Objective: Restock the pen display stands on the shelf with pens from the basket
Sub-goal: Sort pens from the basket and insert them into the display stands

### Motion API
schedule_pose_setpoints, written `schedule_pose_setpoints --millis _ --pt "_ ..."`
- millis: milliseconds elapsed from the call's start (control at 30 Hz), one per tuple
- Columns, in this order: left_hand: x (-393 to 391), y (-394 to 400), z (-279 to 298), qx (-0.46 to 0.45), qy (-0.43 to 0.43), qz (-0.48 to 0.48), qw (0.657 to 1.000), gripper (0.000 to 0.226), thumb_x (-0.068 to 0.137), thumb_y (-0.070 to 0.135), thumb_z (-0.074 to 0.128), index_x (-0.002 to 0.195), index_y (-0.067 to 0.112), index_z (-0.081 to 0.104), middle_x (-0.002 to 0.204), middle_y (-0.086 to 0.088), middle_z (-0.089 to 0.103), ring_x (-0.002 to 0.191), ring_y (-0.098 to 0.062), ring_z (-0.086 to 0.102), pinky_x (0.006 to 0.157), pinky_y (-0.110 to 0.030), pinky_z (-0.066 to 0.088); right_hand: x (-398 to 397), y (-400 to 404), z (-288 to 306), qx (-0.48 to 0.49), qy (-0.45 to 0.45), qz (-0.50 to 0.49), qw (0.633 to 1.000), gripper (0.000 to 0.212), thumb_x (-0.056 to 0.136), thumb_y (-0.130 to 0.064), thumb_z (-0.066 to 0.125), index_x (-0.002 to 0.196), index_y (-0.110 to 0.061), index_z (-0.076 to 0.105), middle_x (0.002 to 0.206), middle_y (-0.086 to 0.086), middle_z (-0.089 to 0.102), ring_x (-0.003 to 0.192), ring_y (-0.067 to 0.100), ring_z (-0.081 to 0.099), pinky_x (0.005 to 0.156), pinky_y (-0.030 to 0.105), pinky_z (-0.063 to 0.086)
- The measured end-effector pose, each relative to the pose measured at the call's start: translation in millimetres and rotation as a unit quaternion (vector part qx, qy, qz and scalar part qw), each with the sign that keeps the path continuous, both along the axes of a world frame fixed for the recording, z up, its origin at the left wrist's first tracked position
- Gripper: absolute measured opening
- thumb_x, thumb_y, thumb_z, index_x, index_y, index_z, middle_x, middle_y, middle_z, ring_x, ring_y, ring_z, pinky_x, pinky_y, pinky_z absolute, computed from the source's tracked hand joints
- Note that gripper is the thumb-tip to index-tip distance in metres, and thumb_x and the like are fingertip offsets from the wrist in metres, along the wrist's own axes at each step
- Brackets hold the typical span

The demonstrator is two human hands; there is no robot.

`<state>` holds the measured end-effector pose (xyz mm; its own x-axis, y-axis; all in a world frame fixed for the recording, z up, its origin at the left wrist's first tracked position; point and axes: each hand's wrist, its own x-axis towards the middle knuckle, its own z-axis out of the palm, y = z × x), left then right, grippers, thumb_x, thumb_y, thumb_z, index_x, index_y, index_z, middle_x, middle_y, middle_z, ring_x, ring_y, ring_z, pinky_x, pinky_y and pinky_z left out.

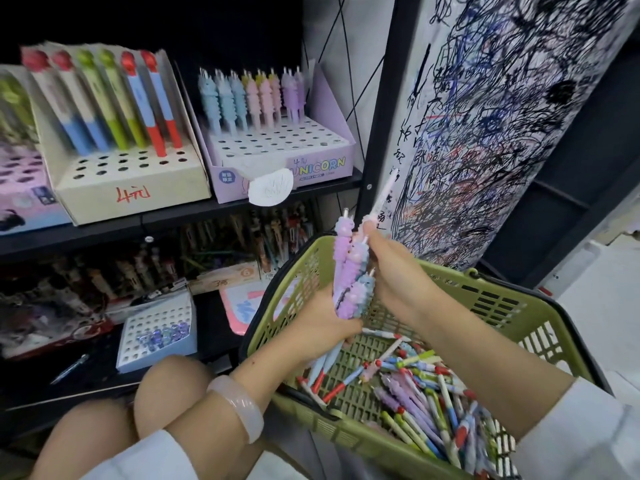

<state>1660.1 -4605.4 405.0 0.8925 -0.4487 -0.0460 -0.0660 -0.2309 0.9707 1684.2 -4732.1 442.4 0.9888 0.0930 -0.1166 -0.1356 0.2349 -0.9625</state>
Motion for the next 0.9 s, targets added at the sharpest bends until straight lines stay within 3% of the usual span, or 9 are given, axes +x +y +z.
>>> schedule_pose_setpoints --millis 67,167,233,333,433,567,667,733,900 --pt "0.9 4.5 3.2 0.002 0.018 -0.013 1.0 0.03 0.08 -0.006 0.054 0.09 0.023 0.051 0.057 0.007 0.059 0.052 -0.01 0.056 0.055 -0.023 0.051 4.3 -3.6 7.2 -0.018 -0.03 -0.013 0.999 0.039 0.098 -0.037 0.038 0.099 -0.008 0.065 0.095 0.006 0.072 0.094 0.016 0.067 0.089 0.029 0.051" --pt "3.7 15.5 7.2 0.018 0.022 -0.007 1.0 0.023 0.086 0.004 0.057 0.105 0.015 0.05 0.063 0.006 0.061 0.051 -0.009 0.057 0.057 -0.022 0.051 11.8 -18.4 20.9 -0.006 -0.046 -0.07 0.996 0.036 0.101 -0.032 0.033 0.1 -0.006 0.058 0.088 0.006 0.069 0.082 0.014 0.068 0.079 0.025 0.055" --pt "5.7 23.2 10.3 -0.006 0.02 0.021 1.0 0.021 0.086 0.004 0.059 0.099 0.02 0.053 0.057 0.01 0.061 0.05 -0.008 0.056 0.057 -0.02 0.052 12.5 -29.7 26.3 -0.122 -0.057 -0.074 0.988 0.032 0.1 -0.031 0.036 0.096 -0.009 0.058 0.075 0.002 0.064 0.067 0.011 0.062 0.068 0.022 0.053" --pt "12.0 37.4 18.3 -0.06 0.022 0.071 0.995 0.028 0.085 0.004 0.063 0.101 0.025 0.054 0.064 0.008 0.062 0.053 -0.009 0.058 0.059 -0.027 0.054 7.5 -43.4 30.5 -0.355 -0.092 0.005 0.93 0.021 0.097 -0.028 0.046 0.088 -0.02 0.064 0.063 -0.005 0.053 0.048 -0.001 0.046 0.052 0.013 0.039" --pt "17.0 54.1 26.3 -0.106 0.035 0.115 0.987 0.028 0.085 0.007 0.064 0.101 0.027 0.054 0.06 0.005 0.064 0.052 -0.01 0.06 0.055 -0.026 0.053 4.9 -52.2 39.6 -0.45 -0.146 0.03 0.88 0.013 0.093 -0.028 0.053 0.089 -0.029 0.066 0.061 -0.009 0.057 0.044 -0.003 0.044 0.044 0.008 0.036" --pt "18.7 72.1 32.0 -0.141 0.041 0.152 0.977 0.022 0.085 0.006 0.064 0.1 0.018 0.054 0.055 0.002 0.062 0.05 -0.01 0.059 0.051 -0.022 0.051 7.4 -48.0 47.4 -0.401 -0.144 0.049 0.903 0.007 0.085 -0.025 0.065 0.087 -0.02 0.06 0.07 0.001 0.056 0.055 0.009 0.046 0.053 0.021 0.039" --pt "17.8 74.4 33.6 -0.142 0.051 0.136 0.979 0.025 0.084 0.008 0.066 0.106 0.016 0.055 0.075 -0.007 0.068 0.053 -0.01 0.059 0.056 -0.024 0.052 12.4 -28.8 50.3 -0.387 -0.156 0.092 0.904 0.007 0.083 -0.023 0.068 0.082 -0.02 0.062 0.072 0.002 0.06 0.061 0.015 0.049 0.059 0.03 0.041" --pt "16.4 72.0 34.7 -0.138 0.06 0.121 0.981 0.028 0.083 0.008 0.067 0.108 0.015 0.056 0.082 -0.014 0.068 0.053 -0.012 0.058 0.056 -0.026 0.052 16.8 -12.4 52.9 -0.362 -0.174 0.111 0.909 0.005 0.083 -0.025 0.068 0.08 -0.024 0.064 0.068 -0.007 0.062 0.057 0.007 0.052 0.056 0.02 0.044" --pt "14.0 68.3 40.2 -0.148 0.041 0.109 0.982 0.02 0.086 0.001 0.061 0.103 0.011 0.056 0.059 0.003 0.065 0.048 -0.012 0.057 0.051 -0.023 0.05 30.5 26.1 58.9 -0.256 -0.184 0.113 0.942 0.004 0.086 -0.019 0.064 0.087 -0.021 0.068 0.064 -0.015 0.064 0.056 -0.001 0.052 0.054 0.011 0.043"
